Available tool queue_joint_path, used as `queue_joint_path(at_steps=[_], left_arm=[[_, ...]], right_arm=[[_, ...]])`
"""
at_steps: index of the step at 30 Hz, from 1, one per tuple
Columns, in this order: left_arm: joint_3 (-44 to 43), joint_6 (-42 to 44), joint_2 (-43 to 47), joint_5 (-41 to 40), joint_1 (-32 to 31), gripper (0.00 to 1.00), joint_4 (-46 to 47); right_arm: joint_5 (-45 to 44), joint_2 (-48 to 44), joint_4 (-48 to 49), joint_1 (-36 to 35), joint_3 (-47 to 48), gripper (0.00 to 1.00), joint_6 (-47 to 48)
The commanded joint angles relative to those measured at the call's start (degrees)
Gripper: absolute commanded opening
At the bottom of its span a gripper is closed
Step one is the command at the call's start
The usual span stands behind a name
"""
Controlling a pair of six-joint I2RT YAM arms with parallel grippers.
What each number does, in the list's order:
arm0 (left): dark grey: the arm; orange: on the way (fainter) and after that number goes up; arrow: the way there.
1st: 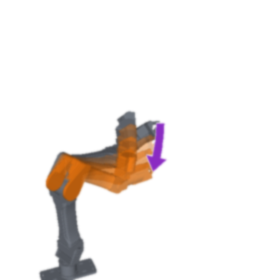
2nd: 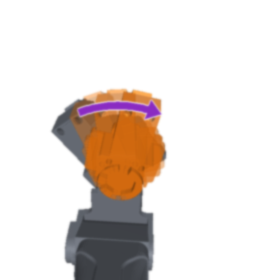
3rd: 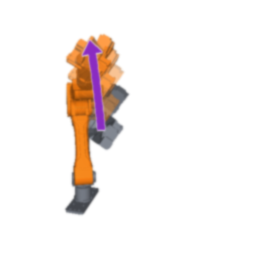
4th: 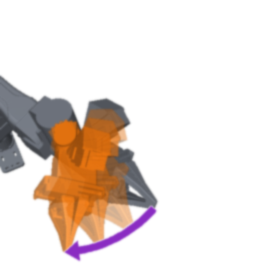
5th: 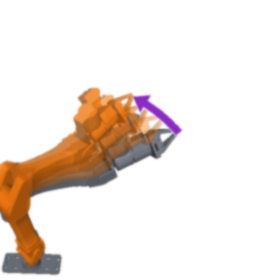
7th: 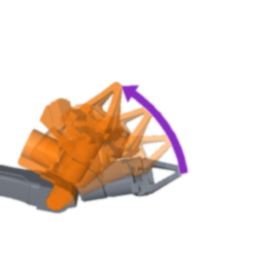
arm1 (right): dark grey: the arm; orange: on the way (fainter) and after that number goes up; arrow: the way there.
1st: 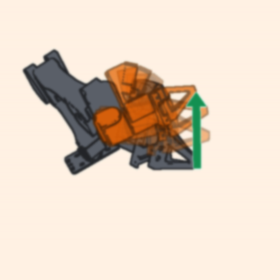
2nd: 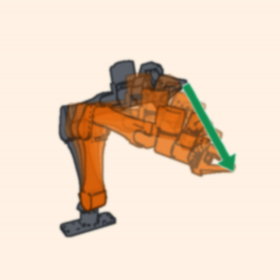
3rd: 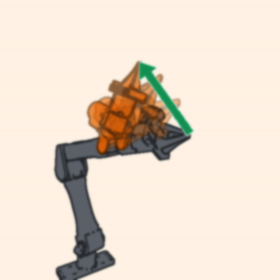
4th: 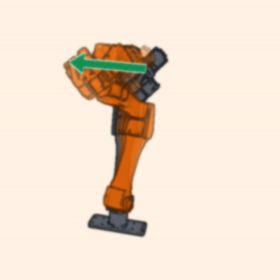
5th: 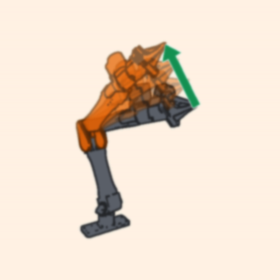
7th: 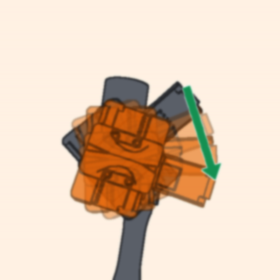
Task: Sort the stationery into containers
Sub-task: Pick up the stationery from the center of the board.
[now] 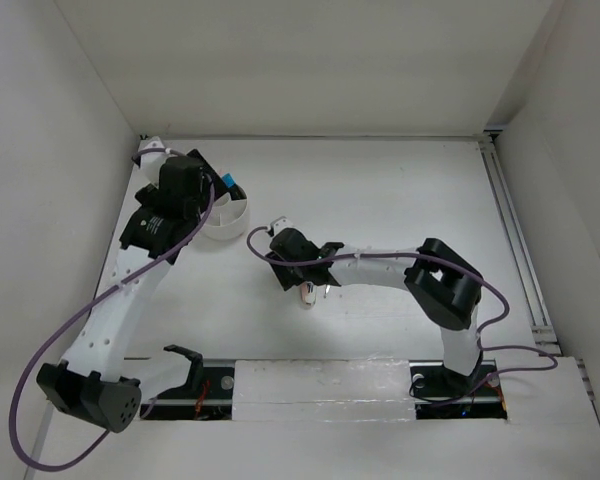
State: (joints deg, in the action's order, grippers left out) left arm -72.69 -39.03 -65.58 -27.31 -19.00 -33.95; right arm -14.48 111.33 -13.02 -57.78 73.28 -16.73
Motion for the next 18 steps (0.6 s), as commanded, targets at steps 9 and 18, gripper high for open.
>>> queue_joint_path(at_steps=[9, 18], left_arm=[[0.52, 2.11, 5.90, -4.42, 0.11, 1.00, -1.82], [1.76, 3.17, 5.90, 0.32, 0.11, 1.00, 0.37]], right_arm=[[-1.34, 3.54, -1.83, -1.46, 4.77, 0.41, -2.34], [-0.81, 3.30, -2.37, -1.99, 4.78, 0.13, -2.87]])
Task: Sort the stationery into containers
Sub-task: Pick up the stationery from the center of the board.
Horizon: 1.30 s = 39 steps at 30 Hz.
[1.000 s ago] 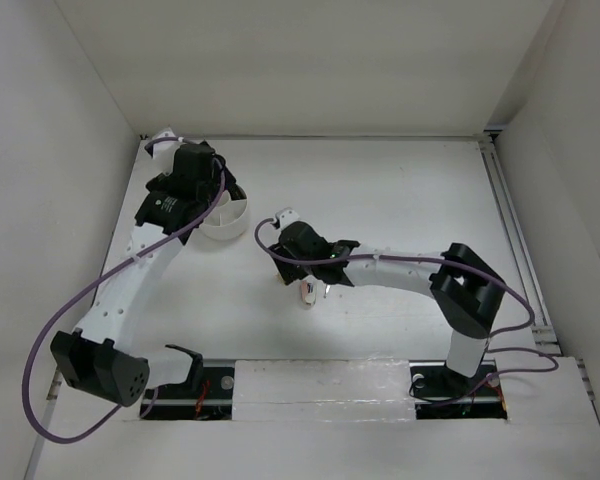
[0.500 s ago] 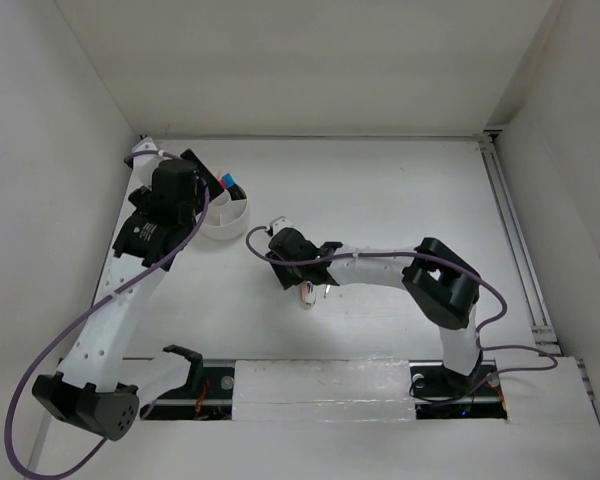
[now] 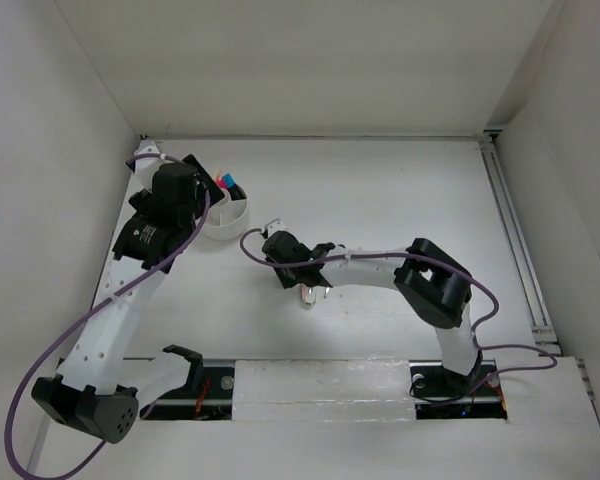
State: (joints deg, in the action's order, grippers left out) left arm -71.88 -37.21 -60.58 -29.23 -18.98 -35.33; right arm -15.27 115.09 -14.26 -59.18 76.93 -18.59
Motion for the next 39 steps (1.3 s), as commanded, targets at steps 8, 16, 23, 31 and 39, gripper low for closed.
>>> queue_joint_path(at_steps=[8, 16, 23, 31, 39], left_arm=[[10.60, 0.56, 1.43, 30.85, 0.09, 1.00, 13.43], [16.67, -3.13, -0.68, 48.56, 0.09, 1.00, 25.22], [17.21, -4.36, -1.74, 56.12, -0.53, 0.87, 30.23], [17.73, -5.50, -3.41, 59.38, -0.53, 0.69, 32.87], [17.74, -6.56, -4.99, 60.61, -2.19, 0.48, 33.93]], right_arm=[[-1.18, -19.88, 10.72, -0.59, -9.51, 0.00, -0.41], [2.59, -29.92, 19.18, 1.68, -12.68, 0.00, 1.63], [6.48, -31.50, 22.26, 2.84, -12.68, 0.00, 1.63], [5.34, -32.03, 23.31, 2.84, -11.45, 0.00, 2.33], [1.64, -30.98, 25.24, 2.84, -10.39, 0.00, 1.80]])
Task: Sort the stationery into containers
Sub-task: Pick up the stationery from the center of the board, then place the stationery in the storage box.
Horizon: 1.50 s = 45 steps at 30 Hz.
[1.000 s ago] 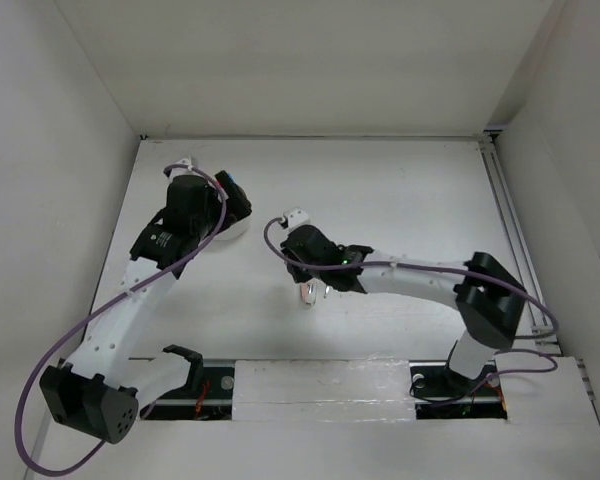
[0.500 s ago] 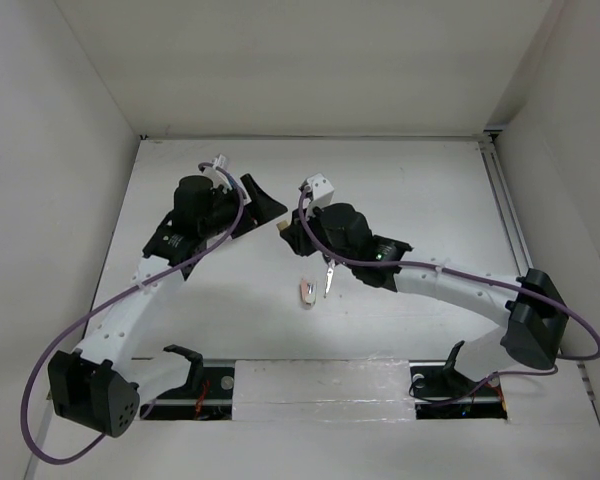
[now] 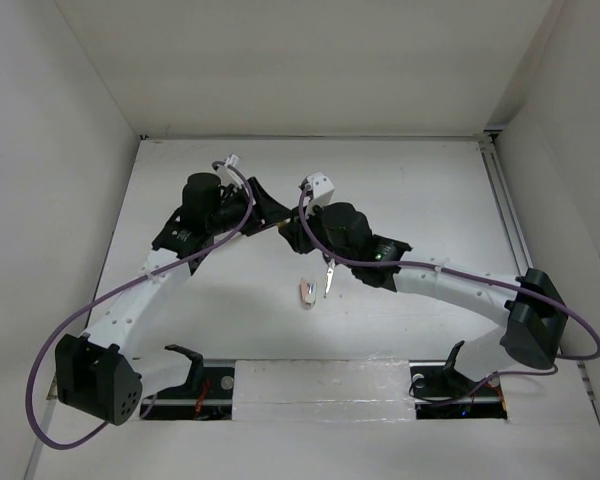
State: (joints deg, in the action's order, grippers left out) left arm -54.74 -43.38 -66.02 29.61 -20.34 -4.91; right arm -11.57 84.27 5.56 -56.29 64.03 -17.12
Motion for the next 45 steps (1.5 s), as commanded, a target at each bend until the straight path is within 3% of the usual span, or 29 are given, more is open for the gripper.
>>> queue_joint_path(at_steps=[1, 4, 9, 14, 18, 22, 23, 24, 25, 26, 28, 35, 36, 39, 45], left_arm=[[0.60, -0.39, 0.45, 1.77, -0.84, 0.48, 3.50], [0.07, -0.39, 0.45, 2.30, -0.84, 0.48, 3.50], [-0.45, -0.39, 0.45, 2.30, -0.84, 0.39, 3.50], [-1.07, -0.39, -0.07, 2.30, -0.84, 0.21, 2.97], [-1.69, -0.39, -1.21, 2.83, -0.84, 0.00, 2.45], [-2.30, 0.83, -1.74, 3.35, -0.84, 0.00, 2.45], [-3.08, 0.84, -1.74, 2.40, -0.84, 0.00, 1.84], [-3.09, 2.14, -1.74, 1.34, -0.84, 0.00, 0.87], [-3.70, 2.68, -1.74, -2.15, -0.84, 0.00, 0.17], [-4.66, 2.68, -1.74, -4.71, -0.84, 0.00, -1.75], [-5.72, 4.08, -2.27, -13.29, -0.84, 0.00, -3.70], [-9.23, 2.77, -4.46, -32.65, 2.05, 0.00, -9.93], [-11.24, 1.29, -5.77, -42.69, 2.06, 0.00, -12.47], [-11.79, -3.63, -7.53, -54.34, 4.41, 0.00, -16.79], [-13.98, -7.51, -12.19, -59.65, 10.66, 0.00, -20.22]], right_arm=[[-2.05, -0.16, 5.42, -0.05, 2.50, 0.00, 0.34], [-2.58, -0.16, 6.74, 0.48, 2.50, 0.00, -0.28], [-4.60, 0.37, 7.97, 0.48, 2.50, 0.00, -0.89], [-4.60, 0.37, 8.50, 0.48, 2.50, 0.00, -0.89], [-5.38, 0.89, 8.50, 0.48, 2.50, 0.00, -0.89], [-4.87, 1.42, 8.50, 1.10, 2.50, 0.00, -0.89], [-4.34, 1.42, 8.50, 1.10, 2.50, 0.05, -0.89], [-4.34, 1.42, 8.50, 1.10, 2.50, 0.21, -0.89], [-3.81, 1.42, 8.50, 1.10, 2.50, 0.42, -0.89], [-3.81, 1.42, 8.50, 1.10, 2.50, 0.82, -0.89], [-3.81, -0.06, 8.50, 1.10, 0.84, 0.96, -0.89], [-4.42, -5.33, 7.89, 1.62, -4.70, 0.99, -0.89], [-4.42, -5.95, 7.36, 2.15, -5.23, 0.99, -0.89], [-4.42, -7.80, 6.75, 2.15, -6.64, 0.99, -0.89], [-2.49, -8.95, 5.42, 2.15, -7.87, 0.99, -0.37]])
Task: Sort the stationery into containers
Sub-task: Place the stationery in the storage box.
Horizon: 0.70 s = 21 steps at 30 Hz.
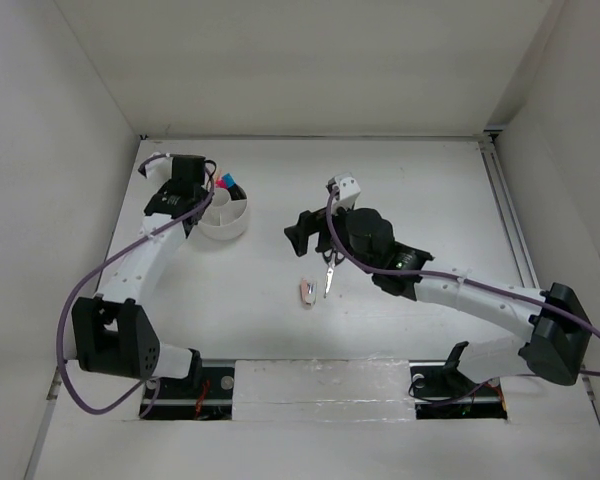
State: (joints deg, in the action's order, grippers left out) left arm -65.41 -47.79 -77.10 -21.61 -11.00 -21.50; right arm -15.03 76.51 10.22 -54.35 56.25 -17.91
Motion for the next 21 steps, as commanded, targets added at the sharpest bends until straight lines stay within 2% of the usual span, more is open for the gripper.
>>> queue_joint_path(at_steps=[1, 5, 21], left_arm=[[-4.54, -3.71, -2.95, -9.41, 1.95, 0.00, -4.68], [-4.03, -3.71, -4.63, -11.88, 2.48, 0.00, -5.23], [-4.03, -2.48, -10.97, -4.67, 2.48, 0.00, 1.98]], right_arm=[[0.96, -1.88, 0.07, 0.21, -0.09, 0.99, 0.94], [0.96, -3.39, -0.46, 0.21, -1.41, 0.99, 0.95], [2.19, -2.95, -0.46, 0.73, -1.49, 0.99, 0.95]])
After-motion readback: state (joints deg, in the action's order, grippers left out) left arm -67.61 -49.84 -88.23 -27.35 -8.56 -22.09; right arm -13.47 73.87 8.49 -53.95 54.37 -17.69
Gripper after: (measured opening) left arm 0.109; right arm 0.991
